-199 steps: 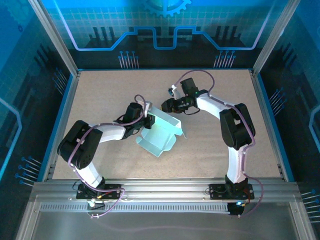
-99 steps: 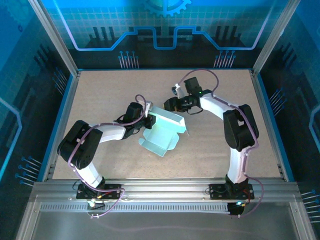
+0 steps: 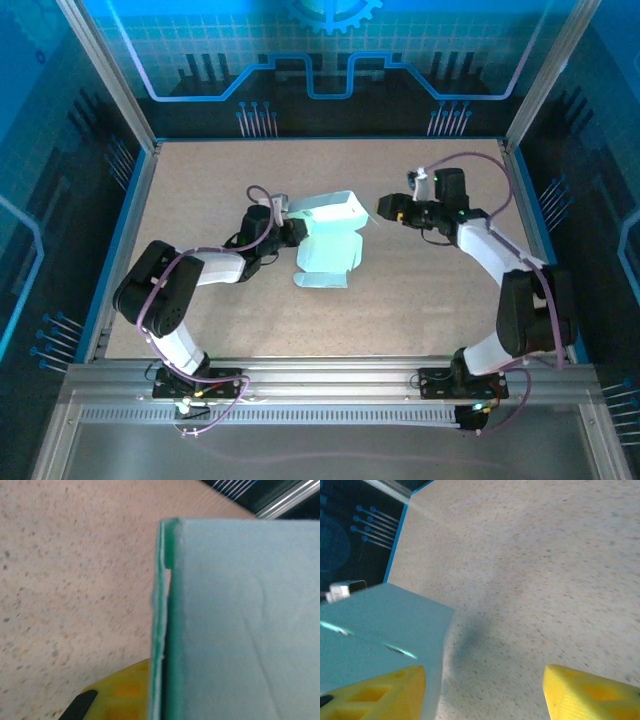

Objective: Fold the paper box

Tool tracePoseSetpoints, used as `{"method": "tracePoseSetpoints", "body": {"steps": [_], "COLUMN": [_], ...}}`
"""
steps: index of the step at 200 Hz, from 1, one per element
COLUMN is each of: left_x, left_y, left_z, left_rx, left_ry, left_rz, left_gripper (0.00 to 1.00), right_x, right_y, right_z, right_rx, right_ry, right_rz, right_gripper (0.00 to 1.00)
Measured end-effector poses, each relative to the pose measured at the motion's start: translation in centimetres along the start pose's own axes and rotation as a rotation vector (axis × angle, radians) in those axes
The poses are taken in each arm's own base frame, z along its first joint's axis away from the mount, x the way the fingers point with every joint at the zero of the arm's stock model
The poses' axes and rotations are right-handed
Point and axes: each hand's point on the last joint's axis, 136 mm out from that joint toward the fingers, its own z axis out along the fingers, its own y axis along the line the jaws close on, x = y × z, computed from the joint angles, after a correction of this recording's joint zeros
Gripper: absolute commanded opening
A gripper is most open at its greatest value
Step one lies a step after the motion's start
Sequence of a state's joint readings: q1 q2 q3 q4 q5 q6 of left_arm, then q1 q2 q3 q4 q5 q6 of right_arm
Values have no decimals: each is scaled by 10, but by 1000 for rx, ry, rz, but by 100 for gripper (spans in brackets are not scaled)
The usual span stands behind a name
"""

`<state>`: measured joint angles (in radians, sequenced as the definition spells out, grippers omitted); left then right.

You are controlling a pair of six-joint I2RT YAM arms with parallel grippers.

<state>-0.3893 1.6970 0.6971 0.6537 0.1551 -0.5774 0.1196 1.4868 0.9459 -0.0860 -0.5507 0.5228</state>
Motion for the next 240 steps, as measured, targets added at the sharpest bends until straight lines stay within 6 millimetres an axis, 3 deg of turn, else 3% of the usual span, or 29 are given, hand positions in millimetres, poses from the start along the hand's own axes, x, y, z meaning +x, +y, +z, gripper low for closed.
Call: {"method": "tracePoseSetpoints", "body": {"steps": [38,66,98,136,184,213,240], "left_x": [-17,-16,-12,-13,-15,-16,-16], "left_y": [-14,-12,-11,-12,-15,-16,-16], "left_z": [0,6,10,11,11,11,11], "left_rx": [79,106,122,135,152,158,157], "left_ry": [-59,-60,-50,-54,-59,-63,-64], "left_rz": [-135,-218,-282,-305,-303,-300,-301], "left_gripper": [0,0,0,0,0,0,0], "right_x": [11,21,33,13,-5,-9,-10], "right_y": [-13,10,50,89,121,125,119], "right_z": [-17,-11,-4,-8,-11,-4,3], "right_rx": [3,-71,-175,-270,-338,-348,-328], "right_ry": [-33,10,54,9,-21,-19,-22], "right_rz": [70,53,19,-7,-21,4,29], "right_gripper": [63,63,61,58,50,45,49]}}
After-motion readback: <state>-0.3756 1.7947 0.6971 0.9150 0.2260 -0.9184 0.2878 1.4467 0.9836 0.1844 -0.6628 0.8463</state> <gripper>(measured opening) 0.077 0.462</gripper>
